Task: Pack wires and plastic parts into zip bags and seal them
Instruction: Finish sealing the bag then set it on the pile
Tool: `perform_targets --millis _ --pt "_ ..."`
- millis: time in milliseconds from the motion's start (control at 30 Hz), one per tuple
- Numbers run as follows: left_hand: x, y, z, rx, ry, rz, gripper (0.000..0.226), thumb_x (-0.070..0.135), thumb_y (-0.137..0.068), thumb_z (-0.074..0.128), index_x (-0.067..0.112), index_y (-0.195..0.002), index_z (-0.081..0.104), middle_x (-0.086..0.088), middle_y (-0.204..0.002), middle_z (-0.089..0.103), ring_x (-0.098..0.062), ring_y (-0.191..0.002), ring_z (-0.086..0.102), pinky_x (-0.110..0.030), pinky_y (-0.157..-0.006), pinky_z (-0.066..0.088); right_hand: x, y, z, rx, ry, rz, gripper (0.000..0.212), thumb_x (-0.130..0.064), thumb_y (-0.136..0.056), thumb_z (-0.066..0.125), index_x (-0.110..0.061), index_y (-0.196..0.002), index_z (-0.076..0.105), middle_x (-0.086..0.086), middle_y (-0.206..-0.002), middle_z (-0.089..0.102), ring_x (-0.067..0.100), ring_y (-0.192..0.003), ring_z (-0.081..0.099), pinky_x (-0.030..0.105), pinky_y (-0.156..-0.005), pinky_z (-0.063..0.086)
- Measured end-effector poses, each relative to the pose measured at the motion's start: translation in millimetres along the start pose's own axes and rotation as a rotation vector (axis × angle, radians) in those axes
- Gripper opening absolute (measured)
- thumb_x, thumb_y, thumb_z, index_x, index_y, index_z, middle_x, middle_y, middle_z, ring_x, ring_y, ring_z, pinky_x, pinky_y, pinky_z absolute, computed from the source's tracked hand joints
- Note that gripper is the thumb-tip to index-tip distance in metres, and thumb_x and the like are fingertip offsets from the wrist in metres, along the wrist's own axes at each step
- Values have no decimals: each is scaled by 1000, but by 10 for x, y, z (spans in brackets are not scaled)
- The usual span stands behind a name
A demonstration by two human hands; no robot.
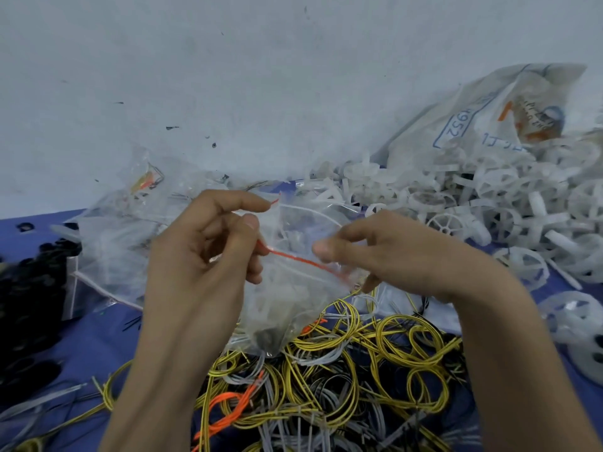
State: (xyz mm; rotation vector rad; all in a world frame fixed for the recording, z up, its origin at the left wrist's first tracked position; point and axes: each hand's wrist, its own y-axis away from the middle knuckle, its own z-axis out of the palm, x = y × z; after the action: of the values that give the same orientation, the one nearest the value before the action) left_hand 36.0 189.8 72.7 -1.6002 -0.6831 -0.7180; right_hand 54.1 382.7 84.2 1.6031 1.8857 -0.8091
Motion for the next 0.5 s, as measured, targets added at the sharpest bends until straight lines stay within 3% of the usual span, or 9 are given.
perform_targets --millis 67,133,200,267,367,500 --pt "-10 5 3 -108 -5 -23 17 34 -84 60 42 -97 66 4 -88 60 -8 -73 61 -17 -59 51 25 -81 32 70 -194 81 45 -53 -84 55 -11 -88 73 10 -91 72 21 -62 66 28 -60 58" --pt "-57 15 8 -229 -149 -3 34 53 -76 54 55 -110 57 19 -109 52 -5 -92 58 -14 -68 50 49 -137 39 144 -369 116 35 -38 -92 55 -6 -93 70 11 -85 72 21 -57 65 28 -62 57" --pt "-90 32 35 -301 -342 29 45 67 -68 52 64 -113 49 30 -122 36 3 -105 51 -12 -71 46 81 -163 35 189 -477 132 36 -38 -93 54 -6 -97 69 20 -86 71 27 -65 68 35 -74 57" --pt "-138 57 71 -311 -510 75 56 79 -60 57 68 -113 44 34 -128 23 11 -104 46 -10 -73 42 89 -174 43 180 -535 125 38 -41 -93 54 -7 -98 70 20 -85 72 25 -64 68 33 -71 56" --pt "-215 77 110 -242 -657 85 54 71 -61 60 58 -111 43 22 -127 26 2 -91 51 -18 -71 47 55 -179 89 181 -555 86 37 -43 -92 54 -10 -99 69 6 -82 74 19 -59 67 25 -59 55" --pt "-262 36 98 -80 -557 62 11 40 -81 63 38 -79 52 7 -89 52 4 -71 54 -6 -61 38 16 -187 160 193 -636 -42 35 -32 -95 52 -18 -127 57 1 -117 66 24 -68 72 23 -58 55"
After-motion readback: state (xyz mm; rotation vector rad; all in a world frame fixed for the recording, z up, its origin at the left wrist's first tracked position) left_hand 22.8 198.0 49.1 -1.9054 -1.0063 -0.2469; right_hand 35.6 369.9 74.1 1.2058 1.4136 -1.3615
